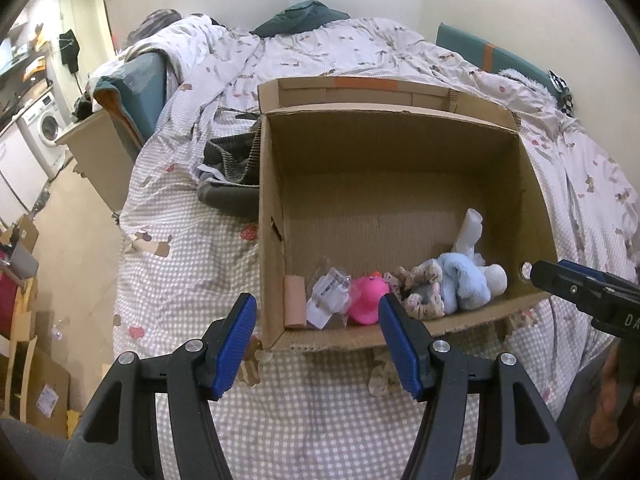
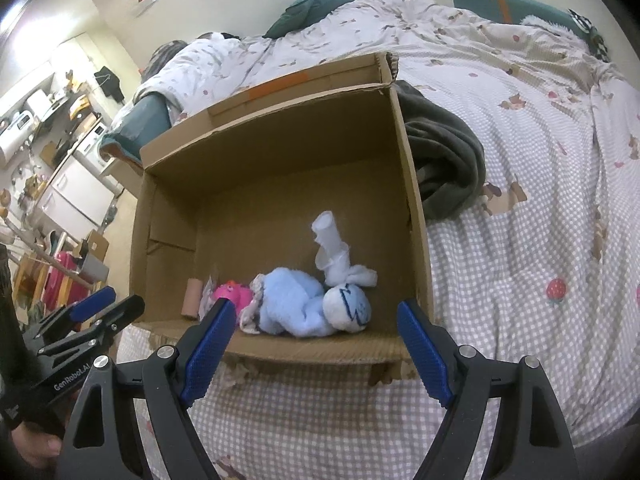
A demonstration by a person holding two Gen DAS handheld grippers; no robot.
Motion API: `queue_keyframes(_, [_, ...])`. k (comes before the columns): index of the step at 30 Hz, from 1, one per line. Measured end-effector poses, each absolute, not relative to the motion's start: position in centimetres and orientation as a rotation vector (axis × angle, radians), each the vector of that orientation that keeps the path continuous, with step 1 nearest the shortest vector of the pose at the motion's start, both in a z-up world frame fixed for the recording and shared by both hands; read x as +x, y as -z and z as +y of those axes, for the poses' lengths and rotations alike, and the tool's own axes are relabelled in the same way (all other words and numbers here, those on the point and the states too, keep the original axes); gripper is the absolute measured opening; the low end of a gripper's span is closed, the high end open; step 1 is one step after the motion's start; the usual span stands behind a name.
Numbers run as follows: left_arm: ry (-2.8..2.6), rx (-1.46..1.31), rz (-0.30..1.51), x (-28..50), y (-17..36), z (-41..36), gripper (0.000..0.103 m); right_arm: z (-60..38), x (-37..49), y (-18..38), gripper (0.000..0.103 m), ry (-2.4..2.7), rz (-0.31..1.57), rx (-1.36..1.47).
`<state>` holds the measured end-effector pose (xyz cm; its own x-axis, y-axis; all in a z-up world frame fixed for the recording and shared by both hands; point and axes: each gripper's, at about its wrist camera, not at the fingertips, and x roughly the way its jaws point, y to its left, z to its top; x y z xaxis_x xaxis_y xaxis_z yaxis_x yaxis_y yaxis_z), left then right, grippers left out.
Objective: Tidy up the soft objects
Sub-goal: 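Move both open grippers down to the items on the bed beside the box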
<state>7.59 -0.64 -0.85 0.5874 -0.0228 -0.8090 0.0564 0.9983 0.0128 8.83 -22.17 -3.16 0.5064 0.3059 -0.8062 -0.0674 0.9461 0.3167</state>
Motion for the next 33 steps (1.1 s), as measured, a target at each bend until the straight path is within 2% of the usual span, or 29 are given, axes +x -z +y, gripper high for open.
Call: queue_keyframes(33, [-0.042,-0.056,1.027,3.1,2.2,0.9,0.060,-20.7,3.3,5.1,0.088,-0.263,1.103,0.311])
